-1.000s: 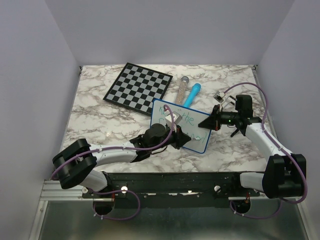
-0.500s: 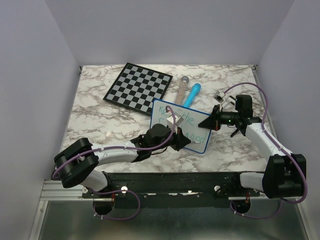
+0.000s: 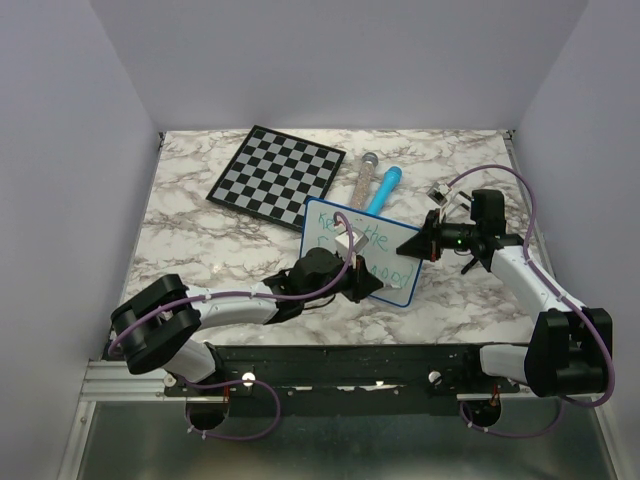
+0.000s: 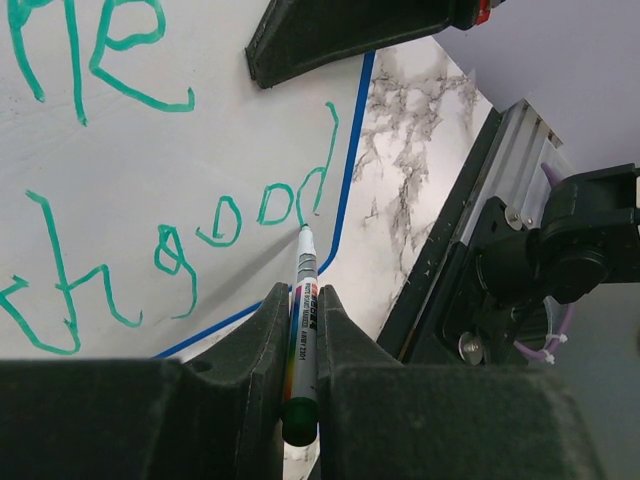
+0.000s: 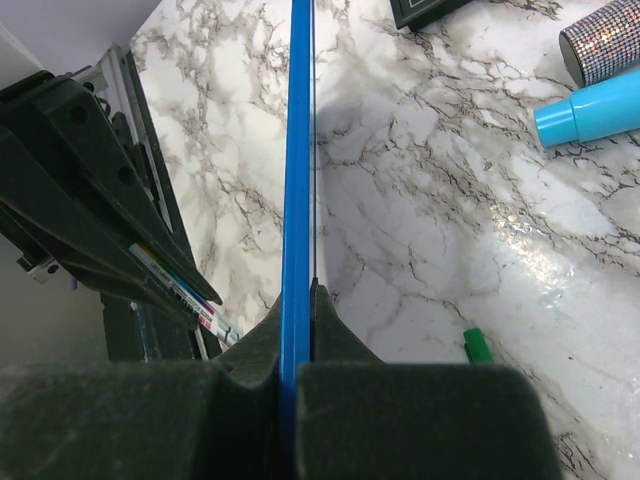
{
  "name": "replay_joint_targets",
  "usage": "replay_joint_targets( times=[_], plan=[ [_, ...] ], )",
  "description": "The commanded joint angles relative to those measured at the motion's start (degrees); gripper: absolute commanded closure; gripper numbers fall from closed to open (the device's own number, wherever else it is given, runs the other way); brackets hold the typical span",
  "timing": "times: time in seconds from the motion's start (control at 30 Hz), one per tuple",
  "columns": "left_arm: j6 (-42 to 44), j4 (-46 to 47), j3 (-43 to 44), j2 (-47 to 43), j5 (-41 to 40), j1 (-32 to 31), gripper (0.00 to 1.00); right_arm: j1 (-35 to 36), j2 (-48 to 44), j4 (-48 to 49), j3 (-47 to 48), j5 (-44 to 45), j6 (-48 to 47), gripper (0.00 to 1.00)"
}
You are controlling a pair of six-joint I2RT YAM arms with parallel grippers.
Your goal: Write a sentence on the whiteboard
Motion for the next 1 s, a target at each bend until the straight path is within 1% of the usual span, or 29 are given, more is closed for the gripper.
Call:
replay_joint_targets(
  times=[0.0, 0.4, 0.97],
  plan=[
    [0.0, 2.3, 2.2, 0.2, -1.6, 0.3, 1.00, 0.3, -1.3, 1.2, 1.0, -4.9, 1.0, 0.99],
    [-0.2, 2.8, 3.1, 0.6, -0.9, 0.3, 1.00, 0.2, -1.3, 1.2, 1.0, -4.8, 0.9, 0.99],
    [-0.9, -1.9, 2.7, 1.5, 1.1, 0.3, 1.00, 0.3, -1.3, 1.2, 1.0, -4.8, 0.9, 0.99]
  ],
)
